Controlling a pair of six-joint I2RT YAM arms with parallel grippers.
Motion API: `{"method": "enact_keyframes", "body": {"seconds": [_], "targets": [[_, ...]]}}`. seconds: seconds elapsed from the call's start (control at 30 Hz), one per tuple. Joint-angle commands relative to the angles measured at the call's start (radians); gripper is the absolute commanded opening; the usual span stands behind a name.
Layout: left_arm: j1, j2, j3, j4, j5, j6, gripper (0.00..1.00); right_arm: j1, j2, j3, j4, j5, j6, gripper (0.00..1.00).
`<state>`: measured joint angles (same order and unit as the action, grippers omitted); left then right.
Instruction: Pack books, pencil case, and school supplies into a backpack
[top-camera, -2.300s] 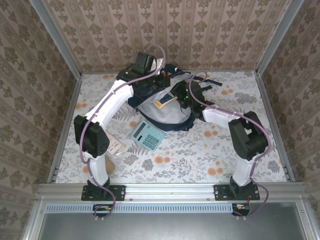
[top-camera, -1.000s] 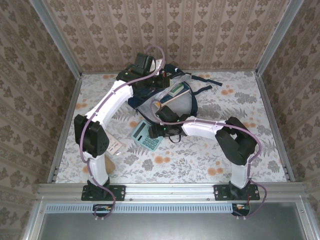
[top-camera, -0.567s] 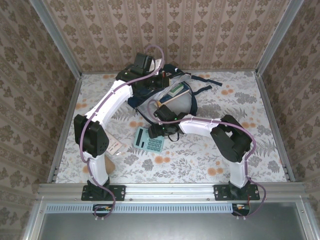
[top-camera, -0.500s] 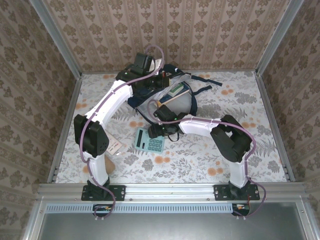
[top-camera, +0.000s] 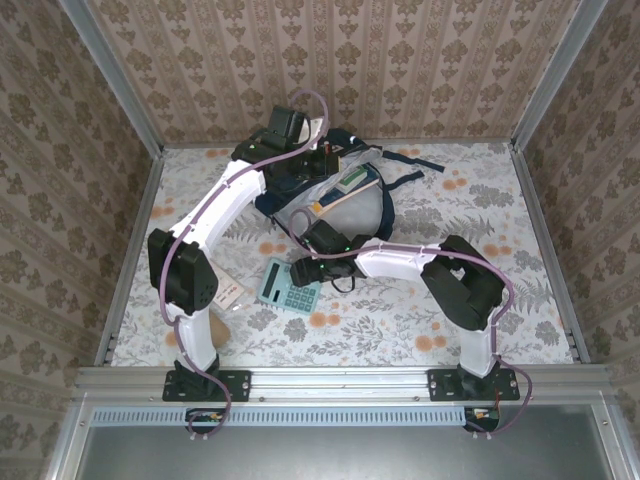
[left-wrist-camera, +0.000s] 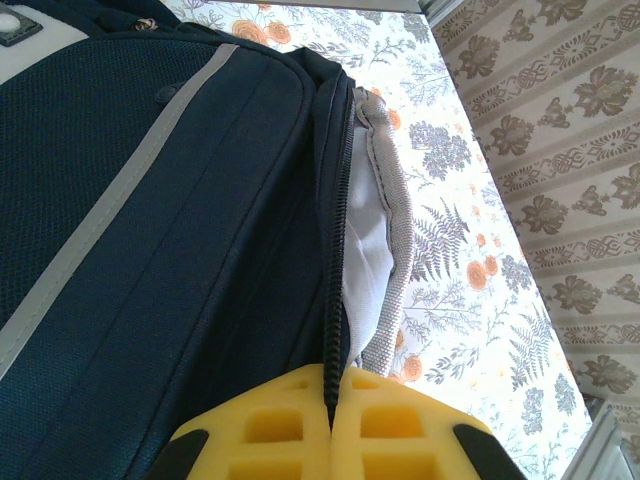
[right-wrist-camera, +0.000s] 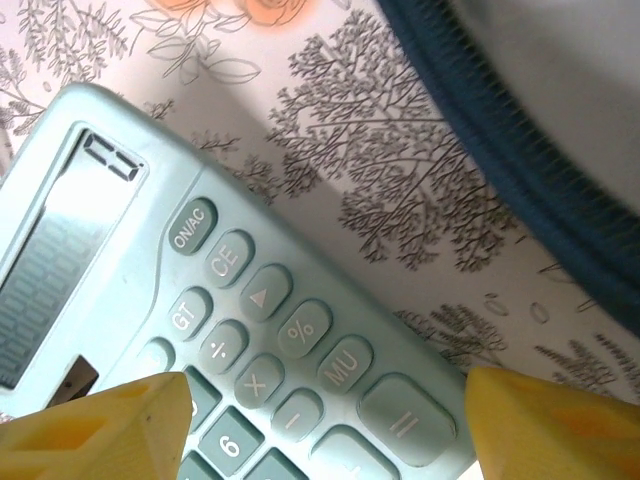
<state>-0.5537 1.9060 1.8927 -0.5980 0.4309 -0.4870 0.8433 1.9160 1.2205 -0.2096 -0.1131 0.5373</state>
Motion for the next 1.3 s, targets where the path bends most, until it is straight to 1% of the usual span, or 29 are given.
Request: {"method": "enact_keyframes", "body": {"seconds": [0.0, 0.1, 0.23, 0.33, 0.37, 0.5, 0.57, 0.67, 0.83, 0.9, 0.93, 0.97, 1.13, 1.17, 1.27], "targets": [[0.010, -0.062, 0.010, 0.046, 0.028, -0.010, 0.00, 0.014, -0.065, -0.015, -0.035, -0.024, 0.025, 0.73], [0.011, -0.068, 0.009, 0.040, 0.025, -0.003, 0.00, 0.006, -0.084, 0.012, -0.082, 0.015, -0.031, 0.74], [0.011, -0.066, 0.012, 0.039, 0.025, -0.007, 0.00, -0.014, -0.010, 0.121, -0.138, -0.012, -0.120, 0.75], [0.011, -0.069, 0.020, 0.027, 0.024, -0.004, 0.00, 0.011, 0.030, 0.173, -0.139, -0.009, -0.175, 0.76], [0.012, -0.072, 0.021, 0.021, 0.018, 0.001, 0.00, 0.024, 0.041, 0.190, -0.144, 0.010, -0.192, 0.76], [0.021, -0.085, 0.021, 0.011, 0.008, 0.010, 0.00, 0.084, 0.048, 0.220, -0.145, 0.042, -0.233, 0.70], [0.030, -0.088, 0.024, 0.009, 0.009, 0.009, 0.00, 0.129, 0.045, 0.220, -0.141, 0.108, -0.260, 0.70], [0.035, -0.090, 0.026, 0.010, 0.011, 0.010, 0.00, 0.185, 0.070, 0.259, -0.179, 0.212, -0.315, 0.75], [0.037, -0.083, 0.026, 0.017, 0.018, 0.005, 0.00, 0.249, 0.121, 0.317, -0.220, 0.321, -0.403, 0.78], [0.037, -0.084, 0.026, 0.015, 0.019, 0.006, 0.00, 0.268, 0.144, 0.340, -0.232, 0.369, -0.433, 0.83], [0.037, -0.084, 0.026, 0.016, 0.019, 0.007, 0.00, 0.275, 0.154, 0.351, -0.238, 0.388, -0.444, 0.84], [0.037, -0.084, 0.028, 0.015, 0.018, 0.007, 0.00, 0.282, 0.166, 0.364, -0.244, 0.419, -0.447, 0.87], [0.039, -0.085, 0.033, 0.013, 0.021, 0.007, 0.00, 0.293, 0.211, 0.414, -0.252, 0.462, -0.481, 0.89], [0.039, -0.085, 0.035, 0.012, 0.022, 0.008, 0.00, 0.293, 0.222, 0.428, -0.259, 0.472, -0.482, 0.98], [0.040, -0.085, 0.034, 0.012, 0.022, 0.008, 0.00, 0.293, 0.268, 0.487, -0.287, 0.493, -0.493, 0.99]]}}
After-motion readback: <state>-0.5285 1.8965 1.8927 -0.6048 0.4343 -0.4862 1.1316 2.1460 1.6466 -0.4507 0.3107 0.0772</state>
